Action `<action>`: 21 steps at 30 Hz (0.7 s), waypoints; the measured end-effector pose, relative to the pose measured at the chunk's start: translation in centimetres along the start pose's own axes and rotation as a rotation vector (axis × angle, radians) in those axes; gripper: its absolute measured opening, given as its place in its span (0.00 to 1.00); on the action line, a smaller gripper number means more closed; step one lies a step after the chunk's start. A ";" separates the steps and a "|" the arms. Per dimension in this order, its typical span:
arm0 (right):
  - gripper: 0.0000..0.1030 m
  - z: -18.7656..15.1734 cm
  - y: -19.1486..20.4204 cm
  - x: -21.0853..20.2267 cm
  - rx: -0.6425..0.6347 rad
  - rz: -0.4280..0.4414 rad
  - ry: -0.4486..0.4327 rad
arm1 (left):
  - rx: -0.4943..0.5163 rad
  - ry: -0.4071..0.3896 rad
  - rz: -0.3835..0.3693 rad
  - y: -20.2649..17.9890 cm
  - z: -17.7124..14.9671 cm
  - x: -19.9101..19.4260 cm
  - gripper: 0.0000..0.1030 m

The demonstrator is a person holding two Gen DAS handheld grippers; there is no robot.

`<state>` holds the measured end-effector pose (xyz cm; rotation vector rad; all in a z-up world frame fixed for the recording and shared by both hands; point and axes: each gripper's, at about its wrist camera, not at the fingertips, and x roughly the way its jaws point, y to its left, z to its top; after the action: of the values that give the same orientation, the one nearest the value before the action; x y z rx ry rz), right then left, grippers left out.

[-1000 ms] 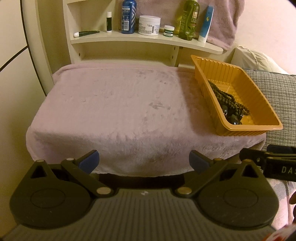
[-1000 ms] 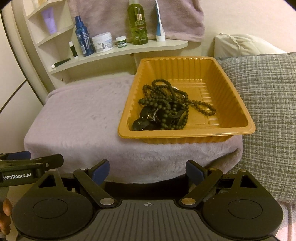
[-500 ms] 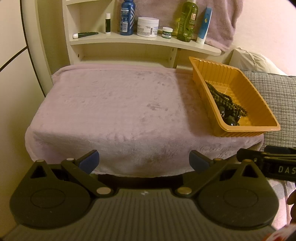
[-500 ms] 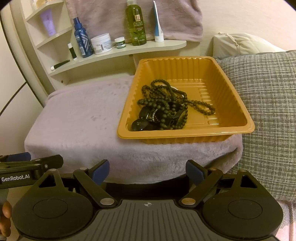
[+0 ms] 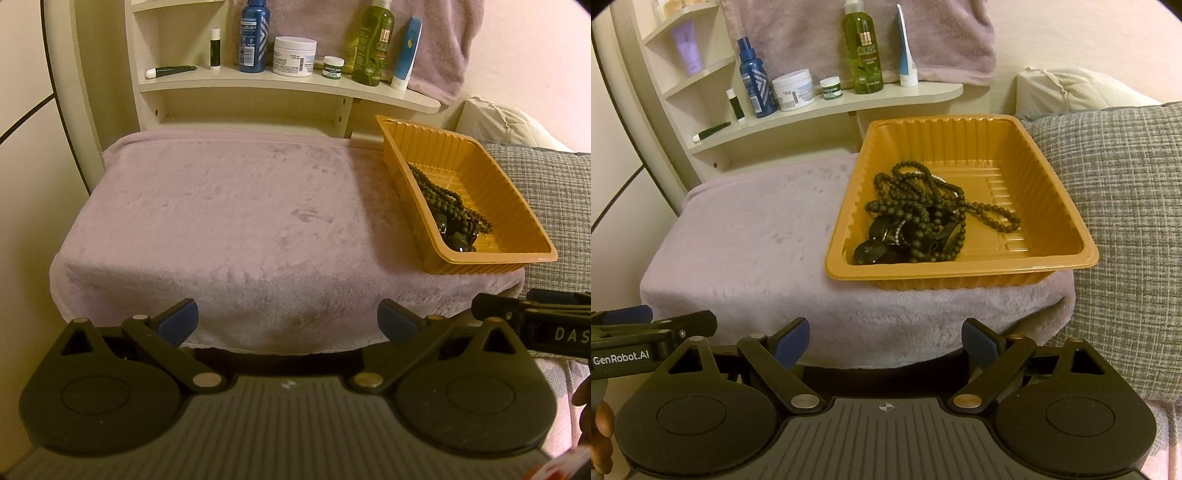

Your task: Organize jewelry

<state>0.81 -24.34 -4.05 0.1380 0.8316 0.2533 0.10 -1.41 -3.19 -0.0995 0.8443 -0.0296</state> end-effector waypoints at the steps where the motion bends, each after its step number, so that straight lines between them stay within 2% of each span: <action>1: 0.86 0.0 0.0 0.0 0.000 0.000 -0.001 | 0.000 0.000 0.000 0.0 0.0 0.0 0.99; 21: 0.86 0.1 0.0 -0.1 0.005 -0.002 -0.007 | 0.001 -0.002 -0.001 0.0 0.0 -0.1 0.99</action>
<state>0.87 -24.41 -3.93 0.1424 0.8257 0.2488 0.09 -1.37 -3.12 -0.0990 0.8427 -0.0306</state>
